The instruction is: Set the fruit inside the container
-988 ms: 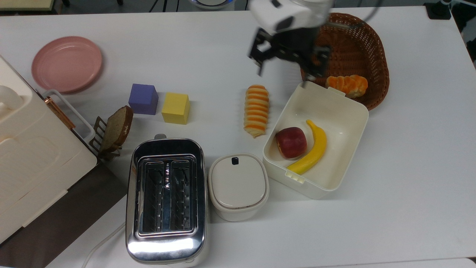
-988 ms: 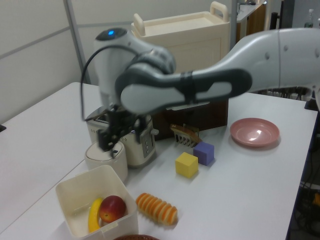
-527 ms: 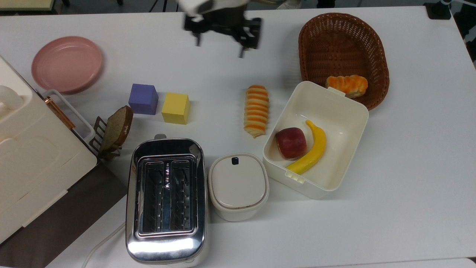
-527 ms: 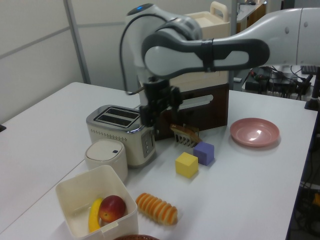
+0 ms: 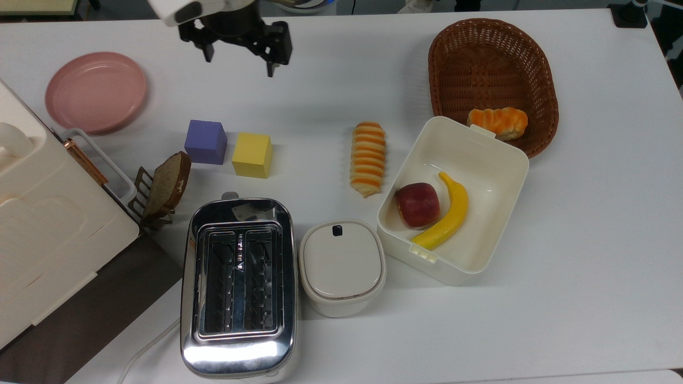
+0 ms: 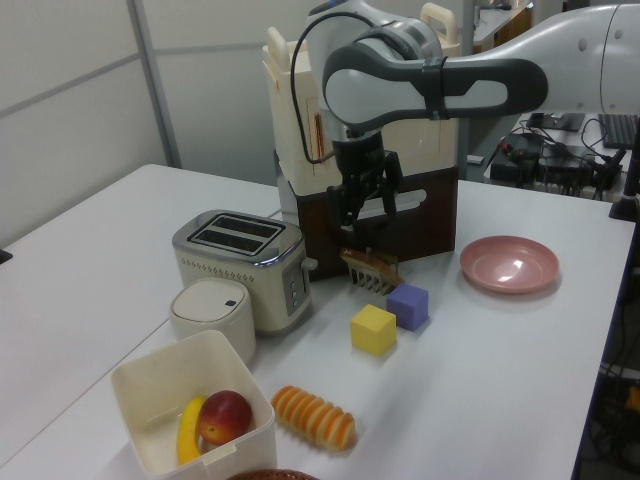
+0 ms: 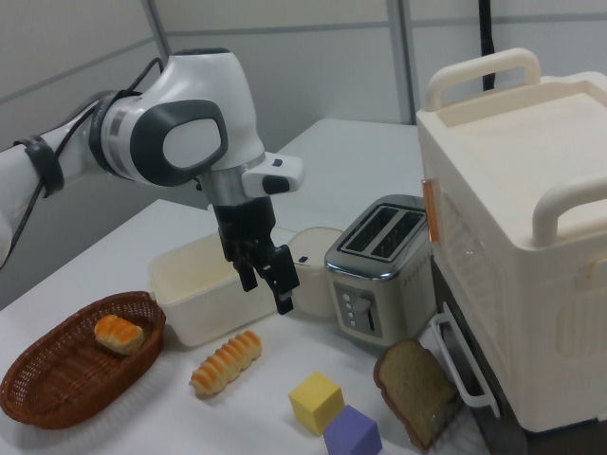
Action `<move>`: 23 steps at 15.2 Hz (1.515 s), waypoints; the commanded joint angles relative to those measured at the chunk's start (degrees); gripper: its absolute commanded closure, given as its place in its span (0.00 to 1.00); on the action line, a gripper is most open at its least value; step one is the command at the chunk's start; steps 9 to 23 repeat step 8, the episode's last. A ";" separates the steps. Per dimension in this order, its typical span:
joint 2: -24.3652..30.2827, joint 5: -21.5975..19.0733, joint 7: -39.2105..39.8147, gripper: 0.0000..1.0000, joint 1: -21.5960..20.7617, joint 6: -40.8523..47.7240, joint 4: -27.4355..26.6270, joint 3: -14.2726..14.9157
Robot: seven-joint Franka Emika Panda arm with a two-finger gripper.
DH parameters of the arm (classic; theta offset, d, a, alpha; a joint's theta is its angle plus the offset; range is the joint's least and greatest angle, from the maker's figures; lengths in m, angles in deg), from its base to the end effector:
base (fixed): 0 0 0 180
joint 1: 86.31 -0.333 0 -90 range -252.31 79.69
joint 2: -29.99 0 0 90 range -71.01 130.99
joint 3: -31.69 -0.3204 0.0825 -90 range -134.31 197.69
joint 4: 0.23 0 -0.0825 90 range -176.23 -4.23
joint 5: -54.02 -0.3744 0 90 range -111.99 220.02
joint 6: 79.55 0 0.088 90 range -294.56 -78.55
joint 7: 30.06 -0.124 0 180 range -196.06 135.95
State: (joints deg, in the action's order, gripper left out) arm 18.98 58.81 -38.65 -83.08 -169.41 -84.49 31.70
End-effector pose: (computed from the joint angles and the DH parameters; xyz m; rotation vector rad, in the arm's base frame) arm 0.5970 -0.0442 0.5482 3.0349 -0.3087 -0.1380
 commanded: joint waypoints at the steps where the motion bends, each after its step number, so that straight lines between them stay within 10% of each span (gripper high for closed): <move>1: 1.52 -1.44 1.30 0.00 0.72 -0.76 -1.69 -0.45; 23: 1.16 -3.21 0.86 0.00 1.08 -0.76 -1.52 -0.45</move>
